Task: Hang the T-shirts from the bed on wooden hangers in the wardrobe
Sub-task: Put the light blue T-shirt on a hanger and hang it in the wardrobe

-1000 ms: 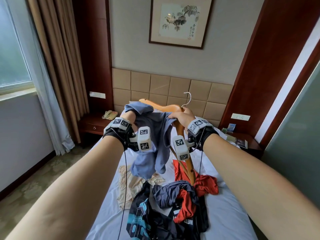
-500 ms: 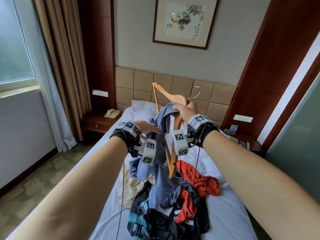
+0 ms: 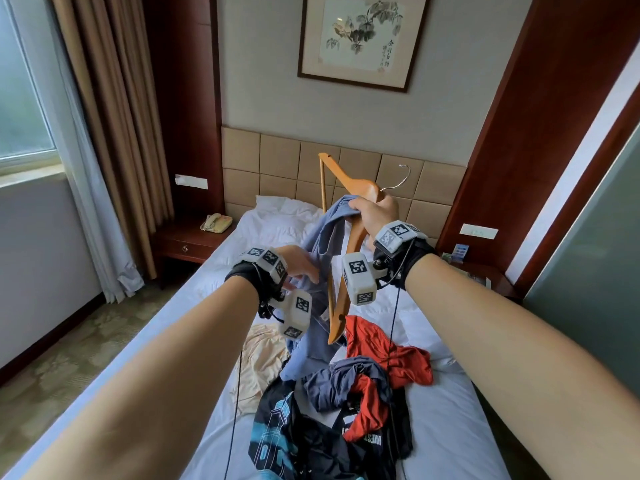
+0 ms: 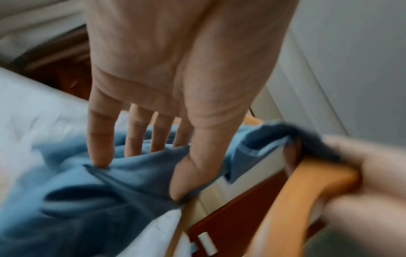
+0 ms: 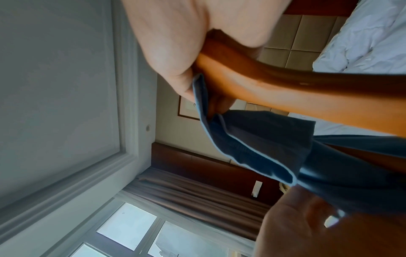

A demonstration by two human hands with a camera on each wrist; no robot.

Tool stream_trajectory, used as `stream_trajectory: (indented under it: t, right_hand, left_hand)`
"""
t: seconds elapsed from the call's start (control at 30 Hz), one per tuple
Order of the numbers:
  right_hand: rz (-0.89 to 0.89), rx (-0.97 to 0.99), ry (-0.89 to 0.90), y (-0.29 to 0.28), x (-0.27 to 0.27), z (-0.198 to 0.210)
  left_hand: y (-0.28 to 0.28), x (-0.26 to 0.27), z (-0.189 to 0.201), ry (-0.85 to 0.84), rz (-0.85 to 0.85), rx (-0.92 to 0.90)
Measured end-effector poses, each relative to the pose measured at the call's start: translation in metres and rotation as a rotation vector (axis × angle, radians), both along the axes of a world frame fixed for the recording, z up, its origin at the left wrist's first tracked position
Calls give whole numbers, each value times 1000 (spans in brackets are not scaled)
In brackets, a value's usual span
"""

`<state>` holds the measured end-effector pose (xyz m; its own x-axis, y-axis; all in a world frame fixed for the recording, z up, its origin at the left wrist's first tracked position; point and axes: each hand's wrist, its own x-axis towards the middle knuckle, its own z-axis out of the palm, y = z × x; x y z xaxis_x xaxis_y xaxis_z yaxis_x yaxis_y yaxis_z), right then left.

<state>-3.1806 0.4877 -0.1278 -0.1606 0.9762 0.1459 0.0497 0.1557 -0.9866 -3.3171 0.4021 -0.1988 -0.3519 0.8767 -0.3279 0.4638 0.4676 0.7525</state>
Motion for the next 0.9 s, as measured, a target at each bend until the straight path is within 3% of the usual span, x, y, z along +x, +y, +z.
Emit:
stream_trajectory:
  t: [0.1, 0.23, 0.4, 0.57, 0.8, 0.9]
  right_hand:
    - [-24, -19, 15, 0, 1, -1]
    - [-23, -3, -31, 6, 9, 1]
    - [-17, 82, -108, 11, 16, -2]
    - [-25, 134, -206, 14, 15, -10]
    - [52, 188, -335, 15, 17, -12]
    - [140, 215, -312, 13, 16, -10]
  left_hand:
    - [3, 1, -6, 240, -34, -43]
    - [8, -3, -9, 146, 44, 67]
    - [14, -6, -2, 250, 119, 303]
    - [17, -7, 15, 125, 160, 436]
    - [16, -5, 40, 0, 142, 432]
    - [18, 2, 50, 1, 102, 412]
